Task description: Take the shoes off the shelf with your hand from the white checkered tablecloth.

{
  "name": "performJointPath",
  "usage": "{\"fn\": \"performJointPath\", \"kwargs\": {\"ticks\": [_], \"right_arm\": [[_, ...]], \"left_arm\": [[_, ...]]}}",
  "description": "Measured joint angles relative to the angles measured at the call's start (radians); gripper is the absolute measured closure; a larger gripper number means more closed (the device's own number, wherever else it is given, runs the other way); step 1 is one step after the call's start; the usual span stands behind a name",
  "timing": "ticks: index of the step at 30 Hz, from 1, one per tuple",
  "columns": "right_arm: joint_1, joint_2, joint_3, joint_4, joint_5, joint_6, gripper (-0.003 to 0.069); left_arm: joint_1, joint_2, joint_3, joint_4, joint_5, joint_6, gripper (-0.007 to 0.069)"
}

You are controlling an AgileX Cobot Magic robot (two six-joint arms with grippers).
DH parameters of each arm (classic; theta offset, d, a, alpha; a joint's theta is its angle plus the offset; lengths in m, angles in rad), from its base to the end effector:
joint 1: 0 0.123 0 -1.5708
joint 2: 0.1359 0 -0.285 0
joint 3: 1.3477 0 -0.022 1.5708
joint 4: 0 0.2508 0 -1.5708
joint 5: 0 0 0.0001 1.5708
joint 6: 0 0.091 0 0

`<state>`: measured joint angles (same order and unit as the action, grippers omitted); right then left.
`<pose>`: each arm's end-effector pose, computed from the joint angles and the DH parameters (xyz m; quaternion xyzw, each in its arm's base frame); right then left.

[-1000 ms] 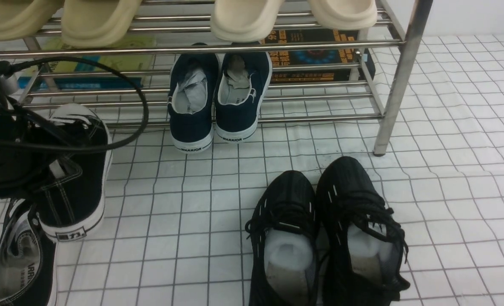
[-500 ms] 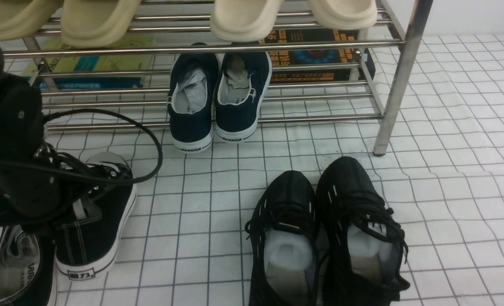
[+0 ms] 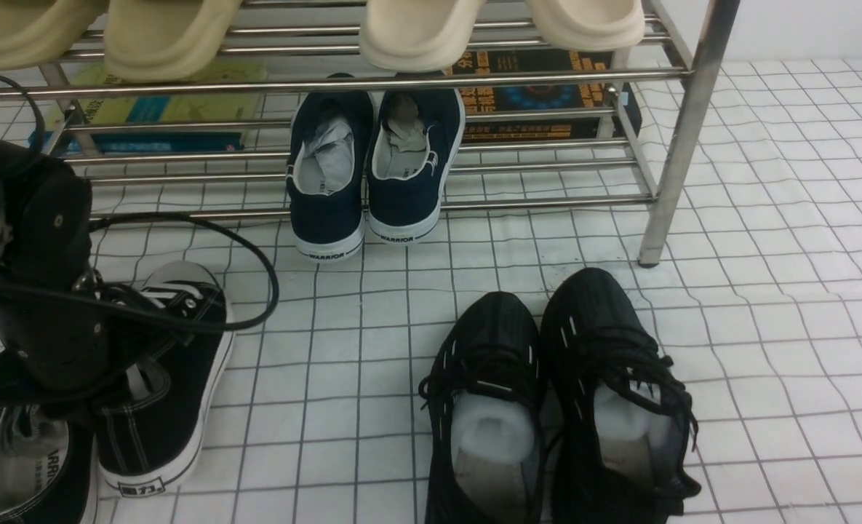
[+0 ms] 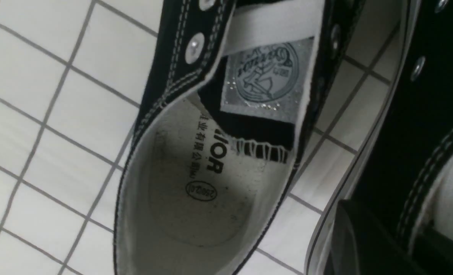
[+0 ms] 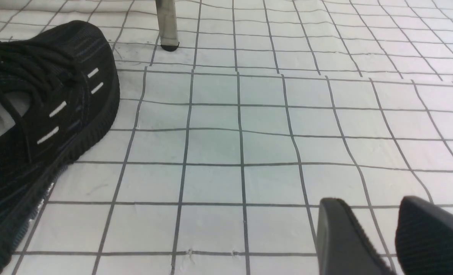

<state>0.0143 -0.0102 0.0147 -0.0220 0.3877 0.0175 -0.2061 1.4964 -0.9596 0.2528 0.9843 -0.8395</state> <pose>0.0521 0.0000 0.1740 -0.0045 0.8063 0.0000 0.5915 0.2646 -0.0359 0.2303 -0.2489 0.9599 0.0610 0.1135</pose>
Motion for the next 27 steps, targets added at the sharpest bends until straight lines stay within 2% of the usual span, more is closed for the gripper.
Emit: {"fn": "performJointPath", "kwargs": {"ticks": [4, 8, 11, 16, 19, 23, 27], "right_arm": [[0.000, 0.000, 0.000, 0.000, 0.000, 0.000, 0.0420], [0.000, 0.000, 0.000, 0.000, 0.000, 0.000, 0.0420], [0.000, 0.000, 0.000, 0.000, 0.000, 0.000, 0.0420], [0.000, 0.000, 0.000, 0.000, 0.000, 0.000, 0.0420], [0.000, 0.000, 0.000, 0.000, 0.000, 0.000, 0.0420], [0.000, 0.000, 0.000, 0.000, 0.000, 0.000, 0.0420], [0.000, 0.000, 0.000, 0.000, 0.000, 0.000, 0.0420]], "left_arm": [[0.000, 0.000, 0.000, 0.003, 0.021, 0.032, 0.0573], [0.000, 0.000, 0.000, 0.003, 0.067, 0.073, 0.0512], [0.000, -0.004, 0.000, 0.014, 0.085, 0.099, 0.0426], [0.000, -0.085, -0.033, 0.016, 0.111, 0.166, 0.0375], [0.000, -0.165, -0.058, 0.011, 0.146, 0.255, 0.0396], [0.000, -0.301, -0.055, -0.022, 0.206, 0.372, 0.0470], [0.000, -0.454, 0.011, -0.115, 0.215, 0.460, 0.0578]]}}
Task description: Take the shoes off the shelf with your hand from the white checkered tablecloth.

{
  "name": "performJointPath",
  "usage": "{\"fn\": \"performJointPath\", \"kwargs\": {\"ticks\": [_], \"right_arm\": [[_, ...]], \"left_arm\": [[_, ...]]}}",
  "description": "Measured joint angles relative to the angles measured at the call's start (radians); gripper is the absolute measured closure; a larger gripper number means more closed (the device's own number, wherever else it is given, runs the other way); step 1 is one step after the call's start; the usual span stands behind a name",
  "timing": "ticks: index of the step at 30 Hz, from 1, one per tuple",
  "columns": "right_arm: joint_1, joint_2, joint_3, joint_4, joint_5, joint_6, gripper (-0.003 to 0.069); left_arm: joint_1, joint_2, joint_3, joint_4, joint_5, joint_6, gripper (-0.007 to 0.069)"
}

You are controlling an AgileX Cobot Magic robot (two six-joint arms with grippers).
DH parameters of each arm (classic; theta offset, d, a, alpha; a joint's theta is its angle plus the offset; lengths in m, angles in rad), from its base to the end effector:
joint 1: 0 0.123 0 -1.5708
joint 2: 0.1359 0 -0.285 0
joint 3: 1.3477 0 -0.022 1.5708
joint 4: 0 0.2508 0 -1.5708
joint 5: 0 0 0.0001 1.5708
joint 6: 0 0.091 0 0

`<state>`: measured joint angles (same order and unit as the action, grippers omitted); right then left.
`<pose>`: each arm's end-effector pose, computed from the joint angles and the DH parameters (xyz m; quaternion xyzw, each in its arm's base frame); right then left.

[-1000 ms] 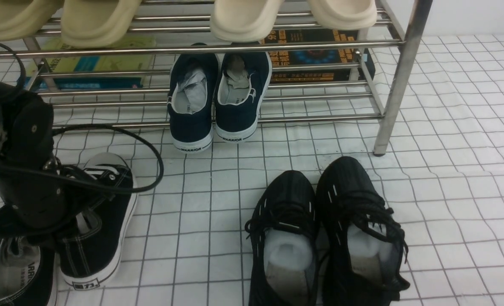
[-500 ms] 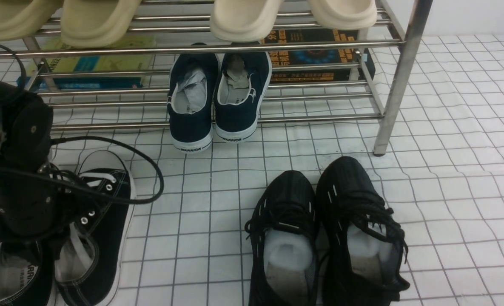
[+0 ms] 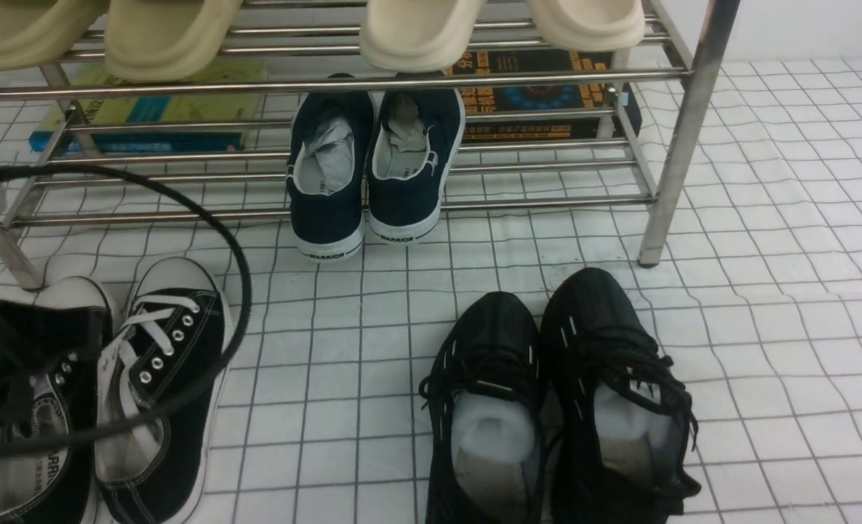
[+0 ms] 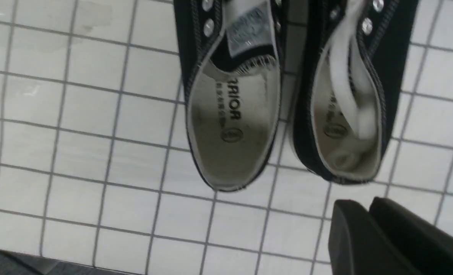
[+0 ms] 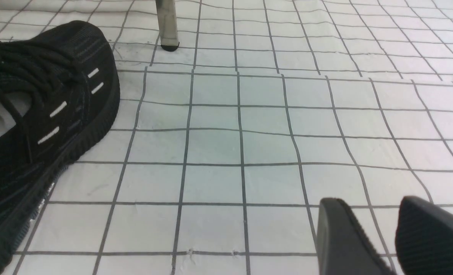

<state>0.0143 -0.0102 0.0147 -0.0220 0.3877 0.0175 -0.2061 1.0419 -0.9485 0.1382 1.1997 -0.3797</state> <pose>0.0521 0.0000 0.1740 -0.0045 0.8063 0.0000 0.5915 0.1729 -0.0242 0.3225 -0.0721 0.9785 0.0127 0.1929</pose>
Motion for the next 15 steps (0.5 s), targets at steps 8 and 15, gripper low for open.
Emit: {"fn": "performJointPath", "kwargs": {"ticks": [8, 15], "right_arm": [[0.000, 0.000, 0.000, -0.001, 0.000, 0.000, 0.0420], [0.000, 0.000, 0.000, 0.000, 0.000, 0.000, 0.0420]], "left_arm": [[0.000, -0.345, 0.285, -0.225, -0.269, 0.236, 0.0623], [0.000, -0.611, 0.482, -0.304, -0.580, 0.280, 0.0623]]}}
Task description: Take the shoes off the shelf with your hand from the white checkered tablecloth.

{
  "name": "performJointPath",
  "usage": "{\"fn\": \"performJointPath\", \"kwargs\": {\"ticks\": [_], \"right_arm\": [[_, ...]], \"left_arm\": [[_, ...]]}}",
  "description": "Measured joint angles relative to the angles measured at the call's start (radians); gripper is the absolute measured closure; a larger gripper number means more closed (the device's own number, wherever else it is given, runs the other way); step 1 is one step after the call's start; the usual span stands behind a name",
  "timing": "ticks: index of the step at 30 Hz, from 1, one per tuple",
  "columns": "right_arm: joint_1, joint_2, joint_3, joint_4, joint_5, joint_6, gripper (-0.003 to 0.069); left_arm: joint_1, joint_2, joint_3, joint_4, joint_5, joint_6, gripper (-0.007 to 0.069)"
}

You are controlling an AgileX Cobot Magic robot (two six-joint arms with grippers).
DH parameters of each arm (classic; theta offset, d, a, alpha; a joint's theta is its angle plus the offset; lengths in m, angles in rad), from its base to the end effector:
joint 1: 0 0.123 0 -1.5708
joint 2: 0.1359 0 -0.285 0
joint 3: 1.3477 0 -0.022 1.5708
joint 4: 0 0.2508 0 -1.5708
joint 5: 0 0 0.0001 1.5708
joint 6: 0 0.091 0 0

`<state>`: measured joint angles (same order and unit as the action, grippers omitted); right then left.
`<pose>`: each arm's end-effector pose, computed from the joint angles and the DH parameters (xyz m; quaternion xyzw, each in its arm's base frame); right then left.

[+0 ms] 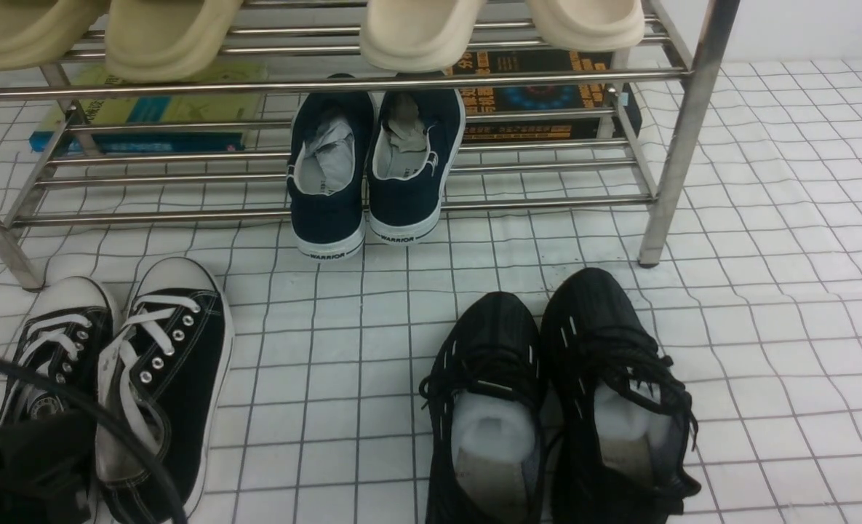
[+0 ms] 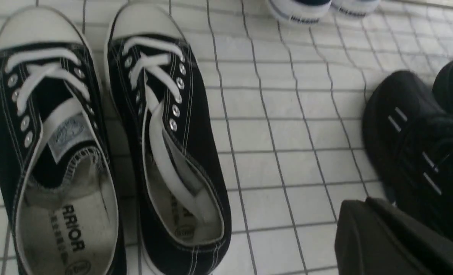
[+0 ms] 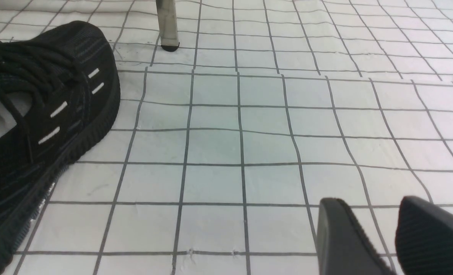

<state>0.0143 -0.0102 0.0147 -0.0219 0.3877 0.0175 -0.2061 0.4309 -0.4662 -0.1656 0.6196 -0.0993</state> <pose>0.0521 0.0000 0.1740 -0.0044 0.8063 0.0001 0.5915 0.0821 -0.0261 0.2857 0.0125 0.8569 -0.1524 0.4922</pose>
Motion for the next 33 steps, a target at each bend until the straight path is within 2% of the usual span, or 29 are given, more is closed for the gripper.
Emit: {"fn": "performJointPath", "kwargs": {"ticks": [14, 21, 28, 33], "right_arm": [[0.000, 0.000, 0.000, -0.001, 0.000, 0.000, 0.0420], [0.000, 0.000, 0.000, -0.001, 0.000, 0.000, 0.0420], [0.000, 0.000, 0.000, -0.001, 0.000, 0.000, 0.0420], [0.000, 0.000, 0.000, -0.001, 0.000, 0.000, 0.0420]], "left_arm": [[0.000, -0.053, 0.032, 0.040, -0.020, 0.005, 0.0617], [0.010, -0.102, 0.143, 0.050, -0.117, 0.006, 0.0610], [0.111, -0.297, 0.360, 0.075, -0.295, 0.006, 0.0605], [0.164, -0.401, 0.475, 0.151, -0.321, 0.006, 0.0603]]}}
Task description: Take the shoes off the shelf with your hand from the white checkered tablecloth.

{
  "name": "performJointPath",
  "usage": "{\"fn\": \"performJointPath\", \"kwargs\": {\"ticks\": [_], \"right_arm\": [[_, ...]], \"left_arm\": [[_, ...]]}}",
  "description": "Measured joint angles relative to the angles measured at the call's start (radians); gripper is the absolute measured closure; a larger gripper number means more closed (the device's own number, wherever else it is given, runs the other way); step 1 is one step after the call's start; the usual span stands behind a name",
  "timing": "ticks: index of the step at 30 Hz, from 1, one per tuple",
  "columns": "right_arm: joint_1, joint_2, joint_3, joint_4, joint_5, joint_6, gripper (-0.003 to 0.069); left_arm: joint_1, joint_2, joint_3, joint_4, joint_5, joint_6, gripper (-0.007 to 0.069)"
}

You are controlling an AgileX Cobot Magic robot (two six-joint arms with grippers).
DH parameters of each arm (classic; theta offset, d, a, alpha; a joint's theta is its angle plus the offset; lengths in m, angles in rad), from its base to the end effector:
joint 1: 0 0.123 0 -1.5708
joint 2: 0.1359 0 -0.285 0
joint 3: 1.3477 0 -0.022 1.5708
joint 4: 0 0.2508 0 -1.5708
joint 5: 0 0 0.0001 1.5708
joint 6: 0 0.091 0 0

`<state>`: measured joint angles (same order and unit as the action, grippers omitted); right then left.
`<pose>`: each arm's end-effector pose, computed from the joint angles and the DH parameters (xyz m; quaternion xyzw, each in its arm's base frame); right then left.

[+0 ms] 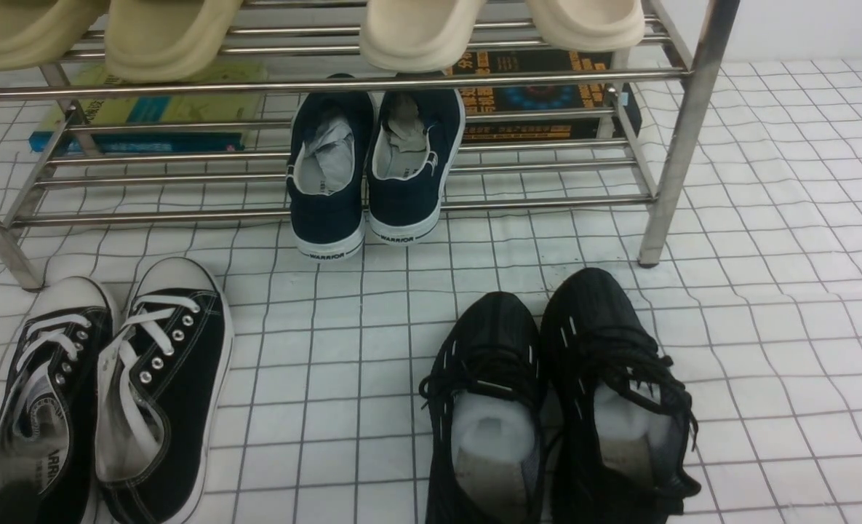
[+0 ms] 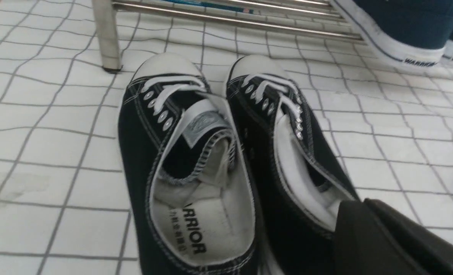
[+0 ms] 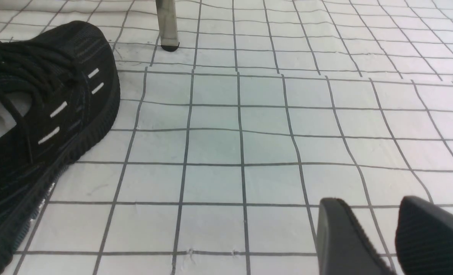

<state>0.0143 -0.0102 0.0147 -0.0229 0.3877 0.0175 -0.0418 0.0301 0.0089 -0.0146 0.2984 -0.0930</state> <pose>0.0521 0.0000 0.1740 -0.0047 0.8063 -0.0004 0.5915 0.0564 -0.0028 0.1815 -0.0244 0.7894 -0.0473 0.6115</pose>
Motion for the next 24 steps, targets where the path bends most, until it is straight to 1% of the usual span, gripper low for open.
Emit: {"fn": "performJointPath", "kwargs": {"ticks": [6, 13, 24], "right_arm": [[0.000, 0.000, 0.000, 0.000, 0.000, 0.000, 0.0420], [0.000, 0.000, 0.000, 0.000, 0.000, 0.000, 0.0420], [0.000, 0.000, 0.000, 0.000, 0.000, 0.000, 0.0420]], "left_arm": [[0.000, -0.040, 0.018, 0.048, 0.026, 0.000, 0.0602], [0.000, -0.042, 0.018, 0.050, 0.069, 0.000, 0.0594], [0.000, -0.042, 0.018, 0.050, 0.071, 0.000, 0.0584]]}}
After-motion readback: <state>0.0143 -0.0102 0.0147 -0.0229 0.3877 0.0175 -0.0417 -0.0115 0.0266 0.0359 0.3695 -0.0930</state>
